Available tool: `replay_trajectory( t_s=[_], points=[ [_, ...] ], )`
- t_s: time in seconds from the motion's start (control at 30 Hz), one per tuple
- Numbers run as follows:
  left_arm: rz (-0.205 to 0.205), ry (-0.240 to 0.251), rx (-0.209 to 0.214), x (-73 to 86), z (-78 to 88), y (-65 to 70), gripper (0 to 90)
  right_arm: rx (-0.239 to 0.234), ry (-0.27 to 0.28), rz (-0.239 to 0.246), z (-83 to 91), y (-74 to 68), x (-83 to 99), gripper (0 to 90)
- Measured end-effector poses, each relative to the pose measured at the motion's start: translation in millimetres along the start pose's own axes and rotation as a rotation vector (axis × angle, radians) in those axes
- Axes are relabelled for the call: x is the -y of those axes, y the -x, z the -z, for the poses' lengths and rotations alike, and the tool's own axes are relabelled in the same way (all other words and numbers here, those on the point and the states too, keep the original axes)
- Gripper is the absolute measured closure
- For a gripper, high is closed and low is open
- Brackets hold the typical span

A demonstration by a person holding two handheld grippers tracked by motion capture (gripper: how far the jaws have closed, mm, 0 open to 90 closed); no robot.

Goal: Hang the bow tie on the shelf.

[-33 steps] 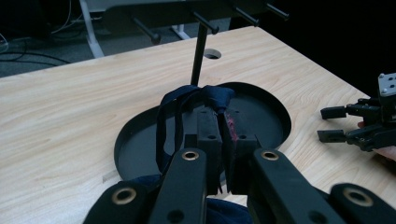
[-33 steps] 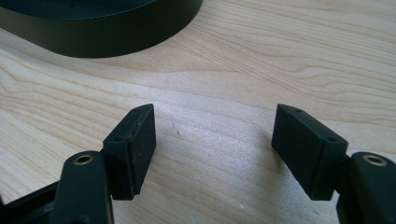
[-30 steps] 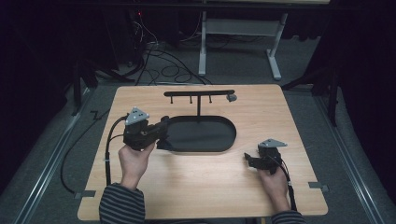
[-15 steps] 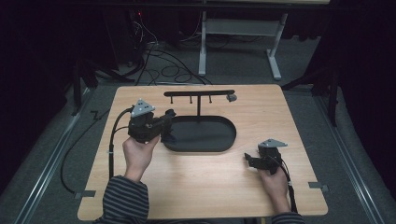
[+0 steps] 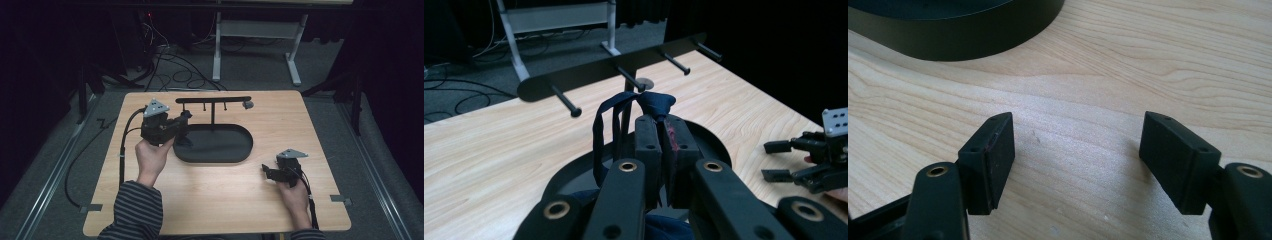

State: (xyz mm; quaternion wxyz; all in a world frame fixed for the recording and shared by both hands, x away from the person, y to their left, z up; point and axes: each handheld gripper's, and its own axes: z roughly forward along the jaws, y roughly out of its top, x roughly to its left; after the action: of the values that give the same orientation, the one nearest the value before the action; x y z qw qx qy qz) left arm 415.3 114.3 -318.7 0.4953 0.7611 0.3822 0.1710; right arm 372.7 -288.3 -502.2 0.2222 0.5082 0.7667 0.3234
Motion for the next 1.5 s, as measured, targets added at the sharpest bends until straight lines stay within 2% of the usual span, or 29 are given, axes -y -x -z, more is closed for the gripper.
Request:
replay_trajectory(
  t_s=[0.37, 1.1, 1.5],
  points=[
    [-0.007, 0.005, 0.009, -10.0, -14.6, 1.5, 86.8, -0.002, -0.002, -0.001, 0.3, -0.1, 0.1, 31.7],
    [0.036, 0.006, 0.000, -16.7, -48.3, -5.2, 86.7, -0.002, 0.000, -0.002, 0.5, 0.0, 0.3, 31.7],
    [0.043, -0.009, -0.006, -16.3, -64.2, -7.3, 86.7, -0.003, -0.001, -0.002, 0.6, 0.0, 0.4, 31.7]
  ],
)
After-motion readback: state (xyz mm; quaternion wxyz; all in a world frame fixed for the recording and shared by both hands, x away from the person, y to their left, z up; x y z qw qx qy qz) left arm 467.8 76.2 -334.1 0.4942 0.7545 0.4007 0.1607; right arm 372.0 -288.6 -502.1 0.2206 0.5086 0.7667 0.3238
